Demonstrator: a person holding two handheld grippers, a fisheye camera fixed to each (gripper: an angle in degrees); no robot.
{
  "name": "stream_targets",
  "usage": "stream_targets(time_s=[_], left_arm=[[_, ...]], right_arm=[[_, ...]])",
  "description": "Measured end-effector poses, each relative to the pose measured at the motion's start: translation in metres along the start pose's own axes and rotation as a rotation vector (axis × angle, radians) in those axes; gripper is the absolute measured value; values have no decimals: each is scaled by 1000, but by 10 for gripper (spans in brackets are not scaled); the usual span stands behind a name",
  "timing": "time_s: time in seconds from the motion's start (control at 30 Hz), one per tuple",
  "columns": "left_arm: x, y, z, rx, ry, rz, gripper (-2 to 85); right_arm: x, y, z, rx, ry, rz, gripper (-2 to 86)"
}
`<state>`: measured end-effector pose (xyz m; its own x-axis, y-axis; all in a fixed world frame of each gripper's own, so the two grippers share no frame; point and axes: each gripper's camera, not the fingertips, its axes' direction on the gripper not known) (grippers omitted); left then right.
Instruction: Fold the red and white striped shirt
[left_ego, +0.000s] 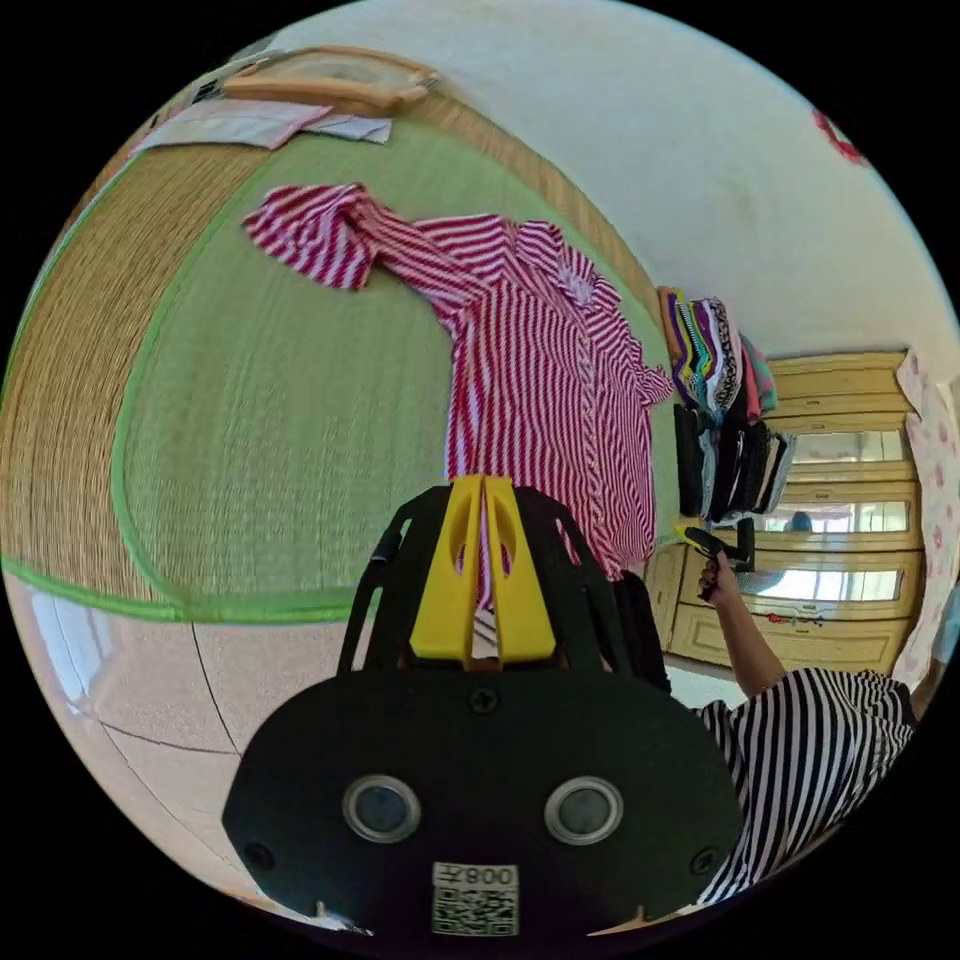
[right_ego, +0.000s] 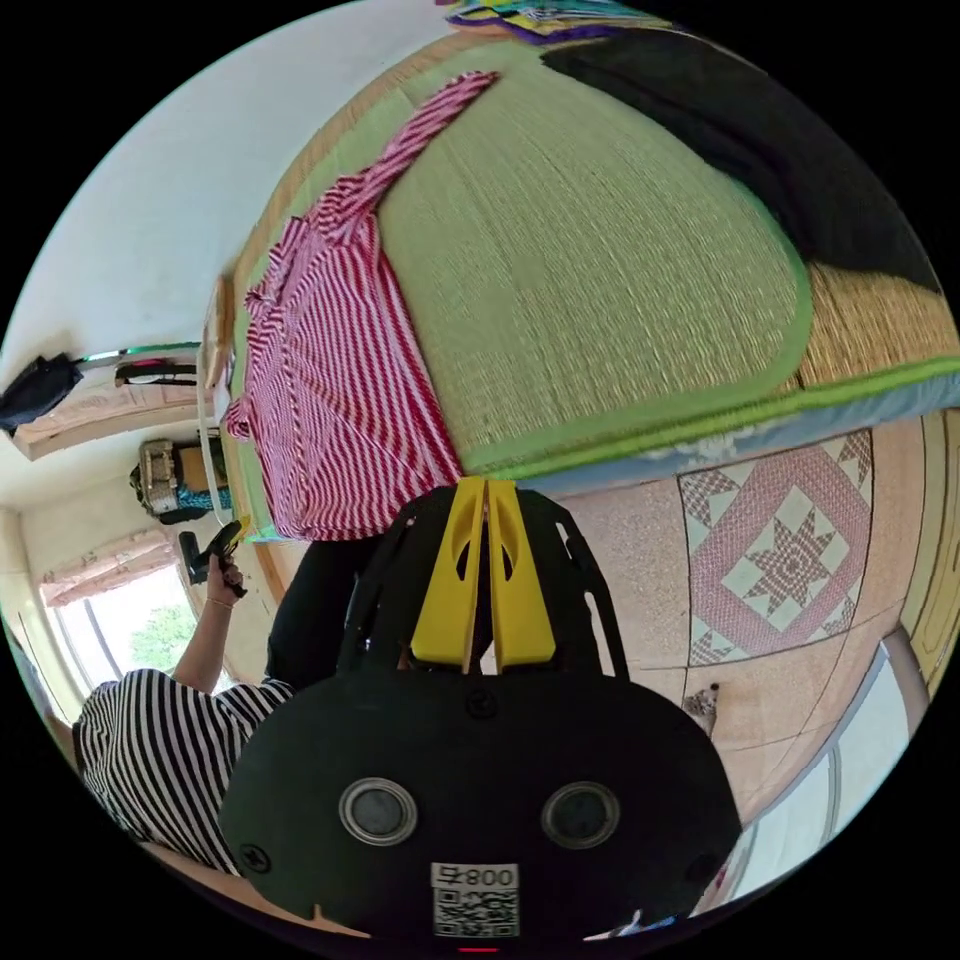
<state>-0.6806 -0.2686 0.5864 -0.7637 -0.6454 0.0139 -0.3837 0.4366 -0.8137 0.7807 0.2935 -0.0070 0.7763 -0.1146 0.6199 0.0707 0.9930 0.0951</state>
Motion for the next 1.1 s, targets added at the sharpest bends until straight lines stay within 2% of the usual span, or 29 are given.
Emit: stream_targets(time_s=[0.13, 0.27, 0.57, 0.8, 0.9, 1.0, 1.1], left_arm=[[48, -90, 38, 17, 36, 119, 5], [87, -174, 81, 30, -12, 180, 13], [101, -304, 129, 73, -98, 199, 68], [96, -358, 168, 53, -145, 177, 67], [100, -368, 183, 53, -150, 186, 34], [112, -368, 180, 98, -118, 207, 20], [134, -362, 158, 213, -89, 273, 16]], right_arm=[[-65, -61, 4, 57, -13, -177, 4], [-127, -130, 26, 76, 2, -315, 15], [-206, -242, 65, 117, 110, -454, 79], [-243, -301, 119, 50, 217, -504, 87], [-249, -310, 149, -15, 257, -511, 62], [-256, -303, 145, 4, 243, -528, 23], [-266, -282, 111, 113, 160, -582, 16]])
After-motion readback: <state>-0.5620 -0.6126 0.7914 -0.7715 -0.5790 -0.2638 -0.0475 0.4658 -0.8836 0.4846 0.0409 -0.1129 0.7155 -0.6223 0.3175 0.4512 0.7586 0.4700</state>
